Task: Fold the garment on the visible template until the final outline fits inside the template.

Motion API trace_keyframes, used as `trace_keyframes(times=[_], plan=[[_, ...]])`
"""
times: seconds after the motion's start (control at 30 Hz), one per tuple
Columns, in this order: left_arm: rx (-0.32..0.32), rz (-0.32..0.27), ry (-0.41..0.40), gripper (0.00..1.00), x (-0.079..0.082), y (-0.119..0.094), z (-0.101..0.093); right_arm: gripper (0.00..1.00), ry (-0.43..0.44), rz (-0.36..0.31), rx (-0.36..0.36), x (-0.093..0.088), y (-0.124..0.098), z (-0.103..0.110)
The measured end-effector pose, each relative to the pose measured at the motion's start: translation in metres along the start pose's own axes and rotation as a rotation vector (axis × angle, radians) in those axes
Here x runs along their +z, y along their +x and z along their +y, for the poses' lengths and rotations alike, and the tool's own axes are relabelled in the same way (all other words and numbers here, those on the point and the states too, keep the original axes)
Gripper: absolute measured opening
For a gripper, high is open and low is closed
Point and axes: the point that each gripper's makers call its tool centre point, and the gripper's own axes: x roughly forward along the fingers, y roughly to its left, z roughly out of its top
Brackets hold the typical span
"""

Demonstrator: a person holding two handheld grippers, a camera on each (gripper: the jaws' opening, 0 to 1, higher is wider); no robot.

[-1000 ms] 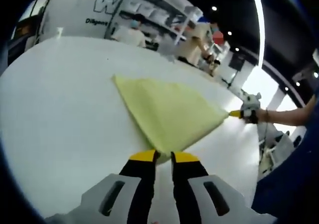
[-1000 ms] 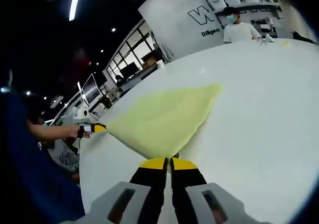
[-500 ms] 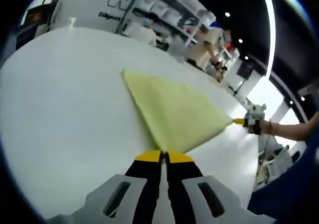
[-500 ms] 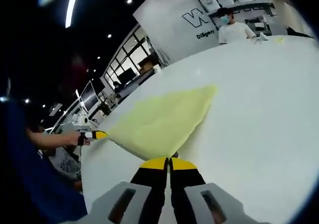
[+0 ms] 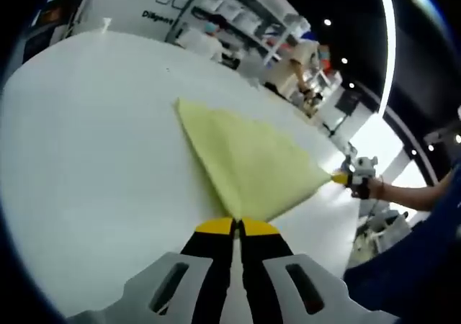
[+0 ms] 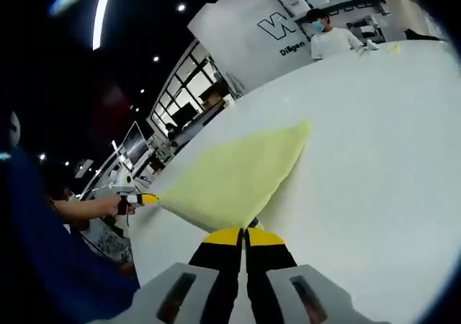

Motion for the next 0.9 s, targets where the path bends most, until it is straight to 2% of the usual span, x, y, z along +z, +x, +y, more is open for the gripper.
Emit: trace_keyframes(times=[0.3,0.57,0.67,0.73,0.9], plan=[[-0.011,-0.003,0.012,0.02,-0.018,-0.019,-0.014,0.00,0.019,-0.025,-0.004,-0.022,-0.019,0.020],[-0.002,-0.009,0.029,0.02,-0.022,-0.024,-0.008,0.00,0.034,-0.031,-0.025,-0.031,-0.022,0.025],[0.001,0.000,0.022,0.01,-0.026,-0.031,-0.001,0.00,0.024,-0.029,-0.052,-0.032,-0.031,0.015],[0.031,-0.003,0.025,0.00,-0.030,-0.037,0.003,0.00,0.036,-0.036,-0.075,-0.031,-0.040,0.006],[0.068,-0.061,0.012,0.00,-0.015,-0.057,0.013,0.00,-0.019,-0.064,-0.119,-0.018,-0.053,0.005]])
